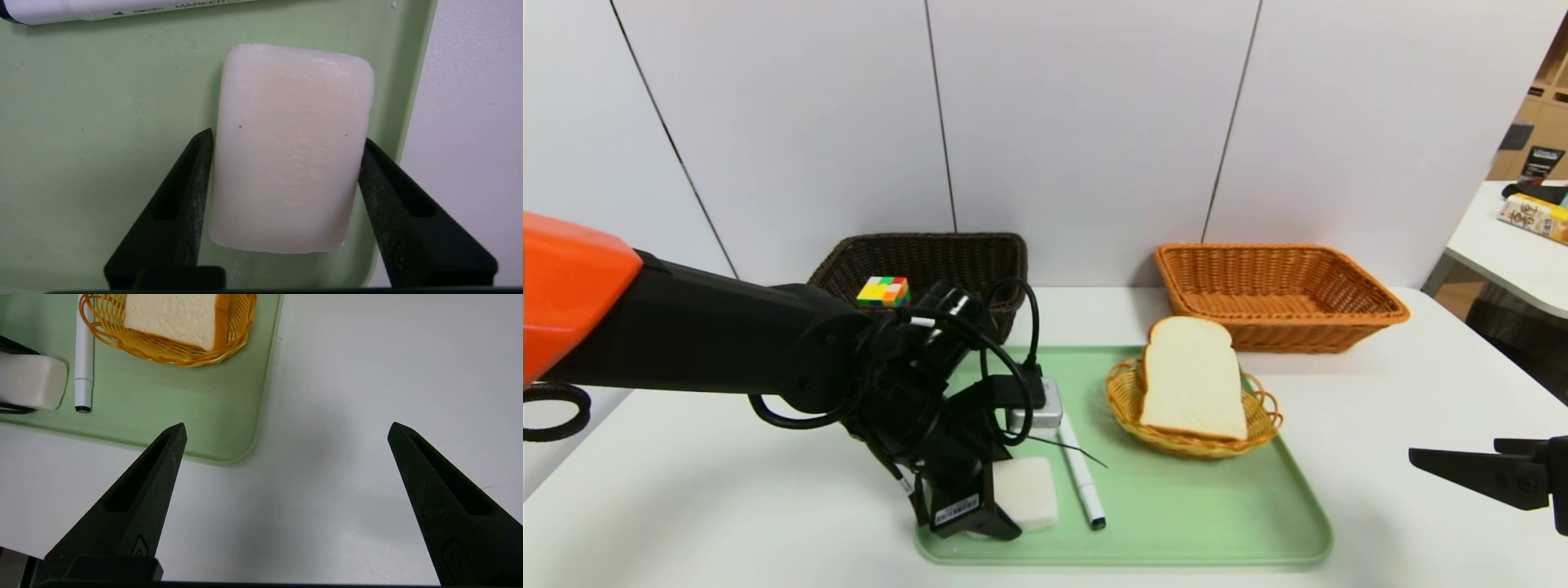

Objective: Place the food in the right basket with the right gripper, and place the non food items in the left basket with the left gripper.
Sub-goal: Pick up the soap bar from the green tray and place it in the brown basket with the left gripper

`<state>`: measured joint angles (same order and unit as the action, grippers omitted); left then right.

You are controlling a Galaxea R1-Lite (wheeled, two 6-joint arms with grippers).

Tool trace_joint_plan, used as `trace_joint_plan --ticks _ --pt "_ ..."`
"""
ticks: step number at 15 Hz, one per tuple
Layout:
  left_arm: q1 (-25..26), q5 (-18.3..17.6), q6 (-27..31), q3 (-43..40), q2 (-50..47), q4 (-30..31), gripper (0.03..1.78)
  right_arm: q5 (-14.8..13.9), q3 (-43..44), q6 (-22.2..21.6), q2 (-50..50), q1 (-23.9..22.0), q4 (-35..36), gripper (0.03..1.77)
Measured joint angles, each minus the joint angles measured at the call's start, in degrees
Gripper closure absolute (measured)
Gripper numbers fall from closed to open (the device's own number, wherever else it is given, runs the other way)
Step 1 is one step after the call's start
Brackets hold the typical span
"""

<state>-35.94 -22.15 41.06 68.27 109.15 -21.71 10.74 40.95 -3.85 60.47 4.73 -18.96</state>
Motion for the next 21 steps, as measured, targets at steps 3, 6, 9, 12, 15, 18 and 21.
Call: trace_joint_plan --ticks 3,6,9,12,15,18,21 --pt "0.00 -0.04 -0.43 0.04 -0.12 0.07 0.82 -0.02 0.04 0.00 0.00 0.00 0.00 0.10" --pt "0.00 0.00 -0.43 0.26 -0.94 0.16 0.83 -0.09 0.11 0.00 0.00 0.00 -0.02 0.10" --pt "0.00 0.10 -2.01 1.79 -3.23 0.09 0.83 -0.11 0.04 -0.02 0.00 0.00 0.00 0.10" --pt "0.06 0.22 -6.91 5.66 -6.10 -0.06 0.83 -0.09 0.01 0.00 0.00 0.00 0.00 0.10" --pt "1.29 1.62 -13.09 10.75 -8.06 -0.26 0.83 -0.09 0.01 -0.06 -0.02 0.00 -0.06 0.10" --pt "4.50 1.87 -16.07 14.25 -8.91 -0.24 0.83 -0.11 -0.35 -0.06 -0.22 0.00 -0.04 0.10" --pt "7.56 1.95 -18.10 16.81 -8.87 0.11 0.83 -0.07 -0.85 -0.09 -0.35 0.00 0.00 0.10"
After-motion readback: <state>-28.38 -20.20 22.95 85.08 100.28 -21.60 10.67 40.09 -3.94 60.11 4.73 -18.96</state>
